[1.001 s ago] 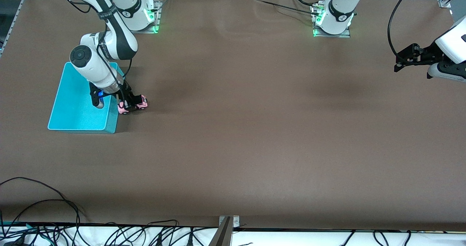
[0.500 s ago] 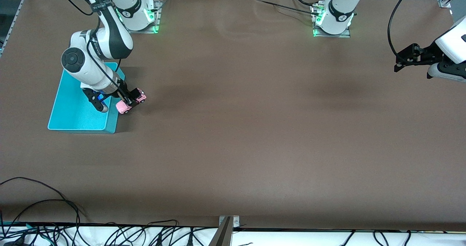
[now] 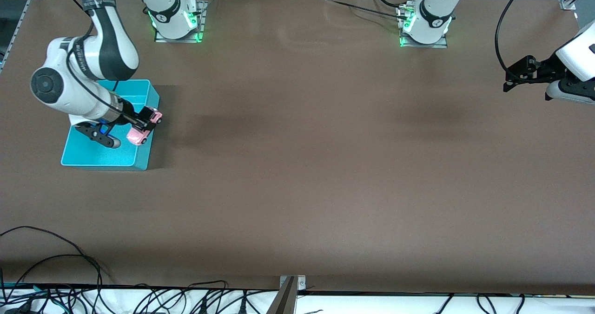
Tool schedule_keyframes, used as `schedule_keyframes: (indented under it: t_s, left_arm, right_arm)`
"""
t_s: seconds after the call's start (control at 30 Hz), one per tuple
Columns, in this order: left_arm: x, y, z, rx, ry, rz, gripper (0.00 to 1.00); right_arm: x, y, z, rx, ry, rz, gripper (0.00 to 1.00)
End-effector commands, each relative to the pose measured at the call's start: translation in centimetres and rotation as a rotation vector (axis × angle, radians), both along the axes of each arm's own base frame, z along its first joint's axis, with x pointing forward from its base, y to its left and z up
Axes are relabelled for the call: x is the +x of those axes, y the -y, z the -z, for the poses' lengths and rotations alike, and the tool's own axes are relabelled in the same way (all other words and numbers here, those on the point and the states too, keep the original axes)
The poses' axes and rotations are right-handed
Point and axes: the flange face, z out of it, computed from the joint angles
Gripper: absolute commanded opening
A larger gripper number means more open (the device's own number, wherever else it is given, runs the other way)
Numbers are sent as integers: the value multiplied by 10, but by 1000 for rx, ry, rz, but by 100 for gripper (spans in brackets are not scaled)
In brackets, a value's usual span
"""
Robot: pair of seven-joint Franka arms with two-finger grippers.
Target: Wind and store pink jeep toy
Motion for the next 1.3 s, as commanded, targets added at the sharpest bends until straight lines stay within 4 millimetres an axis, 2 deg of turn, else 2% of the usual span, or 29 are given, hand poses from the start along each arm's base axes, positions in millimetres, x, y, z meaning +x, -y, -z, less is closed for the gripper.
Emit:
schedule_keyframes:
  t_s: [0.0,0.2,0.37,0.57,0.67,0.83,1.13,1.27]
  left_arm:
    - [-5,-2,-7,20,7,0,100]
    - [-5,-2,-7,20,7,0,100]
    - [-5,-2,-7,20,7,0,100]
    - [-5,-1,-7,20,7,1,100]
    - [-5,-2,-7,20,7,-3,100]
    - [-5,-2,-7,20,7,0,100]
    - [-5,-2,-7,20,7,0,100]
    - [-5,-1,-7,20,7,1,100]
  right_arm:
    - [0,15,-5,9,-5,-92,0]
    - [-3,53,-2,24,-7,-160,0]
    - [-6,76,3,27,-17,-169,0]
    - [-14,111,20,23,-44,-118,0]
    - [-23,116,33,33,-48,-158,0]
    - [-42,139,48,41,-60,-208,0]
    - [-59,172,64,19,-50,-304,0]
    - [-71,171,87,5,-26,-307,0]
